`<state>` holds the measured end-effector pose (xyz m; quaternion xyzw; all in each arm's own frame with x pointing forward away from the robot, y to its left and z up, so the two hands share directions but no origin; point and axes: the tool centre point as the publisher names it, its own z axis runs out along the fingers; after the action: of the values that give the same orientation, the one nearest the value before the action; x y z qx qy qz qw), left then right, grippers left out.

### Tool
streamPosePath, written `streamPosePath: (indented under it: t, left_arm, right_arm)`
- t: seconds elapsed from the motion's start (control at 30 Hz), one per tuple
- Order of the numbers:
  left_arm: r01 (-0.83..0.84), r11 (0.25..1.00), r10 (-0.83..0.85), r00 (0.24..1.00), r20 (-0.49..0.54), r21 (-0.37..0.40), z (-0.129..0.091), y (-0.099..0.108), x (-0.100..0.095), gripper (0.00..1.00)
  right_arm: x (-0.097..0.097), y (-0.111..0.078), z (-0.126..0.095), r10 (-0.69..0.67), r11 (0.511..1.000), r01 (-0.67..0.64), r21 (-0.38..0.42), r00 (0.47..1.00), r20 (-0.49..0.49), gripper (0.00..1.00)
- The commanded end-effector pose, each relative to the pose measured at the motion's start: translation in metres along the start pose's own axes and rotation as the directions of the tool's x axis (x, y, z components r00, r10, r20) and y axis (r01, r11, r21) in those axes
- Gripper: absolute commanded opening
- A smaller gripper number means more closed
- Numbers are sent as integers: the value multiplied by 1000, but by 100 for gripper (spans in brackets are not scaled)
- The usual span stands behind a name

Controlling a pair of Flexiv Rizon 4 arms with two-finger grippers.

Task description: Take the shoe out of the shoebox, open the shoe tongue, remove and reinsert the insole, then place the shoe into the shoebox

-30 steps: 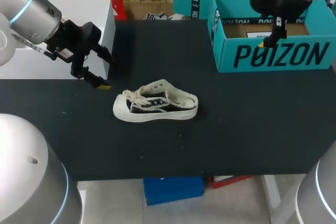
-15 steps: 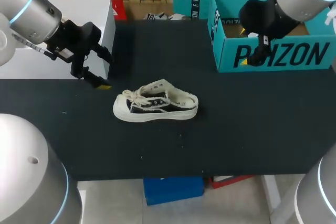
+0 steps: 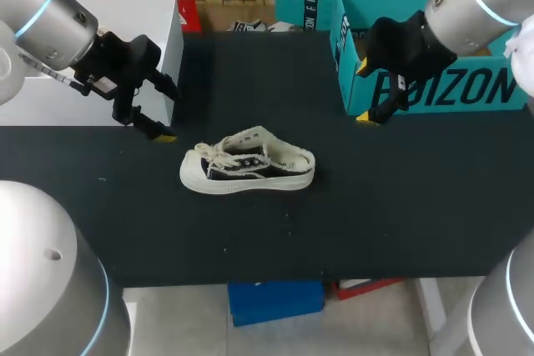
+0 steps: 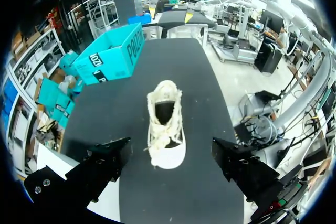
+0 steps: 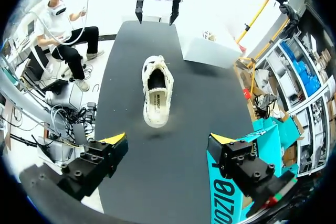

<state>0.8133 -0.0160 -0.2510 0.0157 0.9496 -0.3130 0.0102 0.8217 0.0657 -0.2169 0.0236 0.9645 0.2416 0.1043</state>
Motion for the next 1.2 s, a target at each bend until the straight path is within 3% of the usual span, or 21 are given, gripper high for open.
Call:
streamPosePath:
  t: [0.03, 0.5, 0.77, 1.2]
  left_arm:
    - [-2, 1000, 2, 1000, 3, 2, 1, 1, 0, 100]
    - [-2, 1000, 2, 1000, 3, 2, 1, 1, 0, 100]
    - [-2, 1000, 2, 1000, 3, 2, 1, 1, 0, 100]
    - [-2, 1000, 2, 1000, 3, 2, 1, 1, 0, 100]
  right_arm:
    - [2, -6, 10, -1, 1000, 1, -27, 1000, 6, 100]
    - [2, -6, 10, -1, 1000, 1, -27, 1000, 6, 100]
    - [0, -2, 18, 41, 971, -45, -233, 999, -19, 100]
    - [22, 4, 57, 50, 942, -68, -329, 997, -62, 100]
